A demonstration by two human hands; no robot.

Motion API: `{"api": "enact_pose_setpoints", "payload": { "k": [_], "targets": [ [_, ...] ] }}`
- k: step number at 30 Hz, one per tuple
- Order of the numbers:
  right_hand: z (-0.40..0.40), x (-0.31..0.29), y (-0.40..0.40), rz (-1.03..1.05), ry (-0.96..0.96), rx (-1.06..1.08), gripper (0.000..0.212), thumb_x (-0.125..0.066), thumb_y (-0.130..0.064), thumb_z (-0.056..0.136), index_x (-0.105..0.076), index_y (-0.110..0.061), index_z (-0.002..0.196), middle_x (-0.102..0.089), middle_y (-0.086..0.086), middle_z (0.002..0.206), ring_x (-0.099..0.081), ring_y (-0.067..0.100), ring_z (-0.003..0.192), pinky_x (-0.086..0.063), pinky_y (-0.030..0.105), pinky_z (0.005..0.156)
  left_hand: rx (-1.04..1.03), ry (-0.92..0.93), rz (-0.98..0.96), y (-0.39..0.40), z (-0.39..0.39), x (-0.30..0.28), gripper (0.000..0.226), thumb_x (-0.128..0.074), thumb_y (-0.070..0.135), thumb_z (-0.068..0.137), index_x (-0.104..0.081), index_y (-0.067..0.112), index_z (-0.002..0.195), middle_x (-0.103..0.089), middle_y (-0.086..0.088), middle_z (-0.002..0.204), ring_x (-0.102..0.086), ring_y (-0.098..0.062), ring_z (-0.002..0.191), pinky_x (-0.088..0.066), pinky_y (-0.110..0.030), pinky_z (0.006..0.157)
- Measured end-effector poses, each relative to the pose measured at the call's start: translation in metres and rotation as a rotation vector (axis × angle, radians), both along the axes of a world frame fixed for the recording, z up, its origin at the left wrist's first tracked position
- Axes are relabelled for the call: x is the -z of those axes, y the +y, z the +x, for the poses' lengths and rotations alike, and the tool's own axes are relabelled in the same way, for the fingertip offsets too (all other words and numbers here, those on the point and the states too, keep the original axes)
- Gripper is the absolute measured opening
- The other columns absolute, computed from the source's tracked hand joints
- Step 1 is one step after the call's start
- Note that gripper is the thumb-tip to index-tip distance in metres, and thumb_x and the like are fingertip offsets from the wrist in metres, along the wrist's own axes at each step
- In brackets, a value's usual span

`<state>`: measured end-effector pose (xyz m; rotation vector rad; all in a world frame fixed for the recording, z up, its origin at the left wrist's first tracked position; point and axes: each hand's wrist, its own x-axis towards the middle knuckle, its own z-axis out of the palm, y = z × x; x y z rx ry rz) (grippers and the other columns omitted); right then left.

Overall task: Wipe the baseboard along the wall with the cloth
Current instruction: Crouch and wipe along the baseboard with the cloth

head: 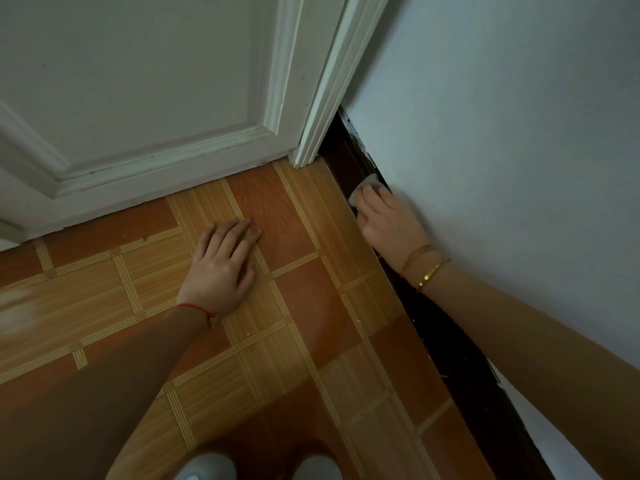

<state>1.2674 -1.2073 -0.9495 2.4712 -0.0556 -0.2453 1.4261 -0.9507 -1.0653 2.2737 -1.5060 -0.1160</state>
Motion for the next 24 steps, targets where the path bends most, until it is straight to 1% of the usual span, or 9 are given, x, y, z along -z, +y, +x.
{"api": "enact_pose_setpoints", "payload": {
  "k": [4,7,10,12,14,17,20,22,24],
  "targets": [
    [0.044,0.004,-0.015,-0.048,-0.073,-0.068,0.031,-0.042,0.002,0.085,-0.068,0.005,0.100,-0.058,0.023,0.123,-0.049,0.037,0.120,-0.039,0.043,0.105,-0.002,-0.011,0.023,-0.001,0.000,-0.001,0.054,-0.043,0.031,0.097,-0.046,0.012,0.147,-0.042,-0.012,0.154,-0.034,-0.032,0.146,-0.019,-0.057,0.121],
    [0.078,0.013,-0.027,0.041,-0.194,-0.051,0.027,-0.049,-0.010,0.087,-0.074,-0.003,0.094,-0.068,0.011,0.113,-0.059,0.026,0.111,-0.038,0.033,0.099,-0.002,-0.006,0.022,-0.002,0.000,-0.001,0.056,-0.041,0.032,0.096,-0.045,0.011,0.148,-0.042,-0.012,0.154,-0.035,-0.033,0.145,-0.021,-0.057,0.120],
    [0.094,0.026,-0.039,0.026,-0.209,-0.155,0.026,-0.048,-0.007,0.090,-0.073,0.001,0.092,-0.067,0.016,0.114,-0.062,0.029,0.111,-0.043,0.038,0.100,-0.003,-0.017,0.011,-0.002,0.001,-0.001,0.056,-0.042,0.030,0.096,-0.045,0.011,0.148,-0.043,-0.013,0.154,-0.035,-0.034,0.144,-0.021,-0.057,0.120],
    [0.099,0.030,-0.040,0.054,-0.243,-0.163,0.032,-0.043,-0.005,0.090,-0.074,-0.001,0.089,-0.068,0.016,0.113,-0.063,0.028,0.108,-0.047,0.037,0.098,-0.005,-0.026,0.006,-0.002,0.001,0.000,0.055,-0.043,0.029,0.096,-0.047,0.011,0.147,-0.043,-0.013,0.154,-0.035,-0.034,0.144,-0.021,-0.058,0.119],
    [0.100,0.032,-0.040,0.065,-0.236,-0.152,0.031,-0.043,-0.005,0.090,-0.074,-0.002,0.090,-0.067,0.016,0.115,-0.062,0.029,0.110,-0.048,0.037,0.098,-0.003,-0.031,0.010,-0.003,0.000,-0.001,0.054,-0.044,0.029,0.096,-0.047,0.011,0.146,-0.043,-0.013,0.154,-0.035,-0.034,0.144,-0.022,-0.058,0.119],
    [0.095,0.034,-0.043,0.018,-0.232,-0.175,0.021,-0.052,-0.005,0.091,-0.072,0.001,0.094,-0.063,0.018,0.120,-0.057,0.032,0.115,-0.046,0.040,0.099,-0.003,-0.033,0.021,-0.003,0.000,-0.002,0.054,-0.044,0.030,0.096,-0.047,0.011,0.146,-0.043,-0.013,0.154,-0.035,-0.034,0.145,-0.022,-0.058,0.119],
    [0.083,0.035,-0.035,0.053,-0.217,-0.122,0.029,-0.044,-0.001,0.091,-0.072,0.002,0.092,-0.063,0.019,0.118,-0.058,0.032,0.112,-0.047,0.041,0.096,-0.003,-0.030,0.025,-0.002,0.001,-0.003,0.053,-0.044,0.030,0.097,-0.046,0.011,0.147,-0.042,-0.013,0.154,-0.034,-0.033,0.146,-0.021,-0.058,0.120],
    [0.067,0.035,-0.023,0.081,-0.186,-0.085,0.034,-0.039,0.003,0.086,-0.073,0.001,0.087,-0.063,0.021,0.117,-0.058,0.033,0.111,-0.048,0.042,0.095,-0.004,-0.023,0.021,-0.002,0.000,-0.004,0.053,-0.044,0.029,0.097,-0.047,0.011,0.147,-0.042,-0.013,0.154,-0.034,-0.033,0.146,-0.021,-0.058,0.120],
    [0.040,0.033,-0.012,0.088,-0.153,-0.089,0.033,-0.042,0.004,0.080,-0.075,-0.001,0.081,-0.063,0.022,0.117,-0.058,0.034,0.111,-0.048,0.042,0.094,-0.004,-0.019,0.020,-0.002,-0.001,-0.005,0.053,-0.044,0.029,0.097,-0.047,0.011,0.146,-0.043,-0.013,0.154,-0.034,-0.033,0.145,-0.021,-0.058,0.120]
  ]
}}
